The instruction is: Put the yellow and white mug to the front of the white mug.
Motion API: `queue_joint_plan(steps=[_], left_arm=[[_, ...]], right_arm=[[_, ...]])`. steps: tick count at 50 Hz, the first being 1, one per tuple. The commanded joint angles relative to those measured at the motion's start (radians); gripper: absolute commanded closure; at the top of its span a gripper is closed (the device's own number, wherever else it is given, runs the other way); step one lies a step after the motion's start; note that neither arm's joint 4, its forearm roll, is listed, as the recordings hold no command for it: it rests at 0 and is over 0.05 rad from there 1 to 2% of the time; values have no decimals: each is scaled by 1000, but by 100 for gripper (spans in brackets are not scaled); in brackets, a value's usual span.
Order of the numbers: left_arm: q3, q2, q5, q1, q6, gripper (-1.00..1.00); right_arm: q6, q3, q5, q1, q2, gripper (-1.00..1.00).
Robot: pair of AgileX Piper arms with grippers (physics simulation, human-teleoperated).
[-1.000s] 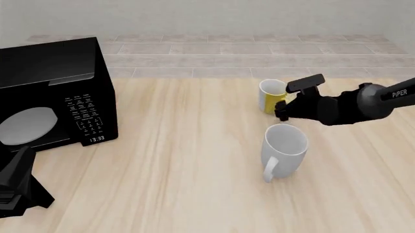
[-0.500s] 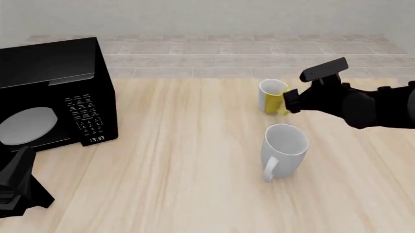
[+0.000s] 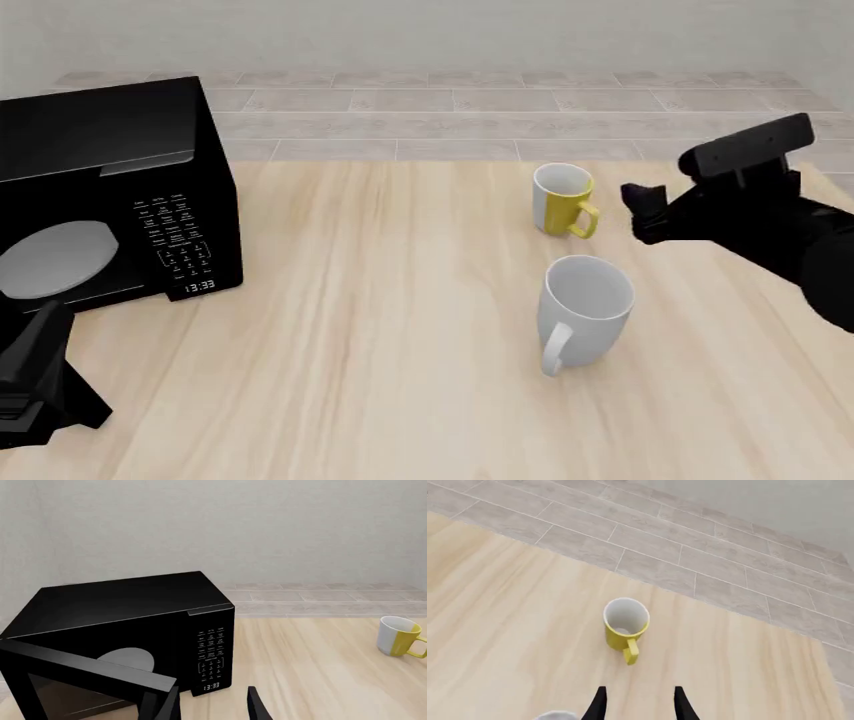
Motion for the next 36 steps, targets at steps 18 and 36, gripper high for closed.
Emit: queue_joint_plan(steps=[18,36], left_arm=[[0,0,0,0,0,-100],[0,0,0,0,0,-100]], right_arm=[[-23,156,172,-16,-501,-100],[-21,192,292,-18,-705,-100]])
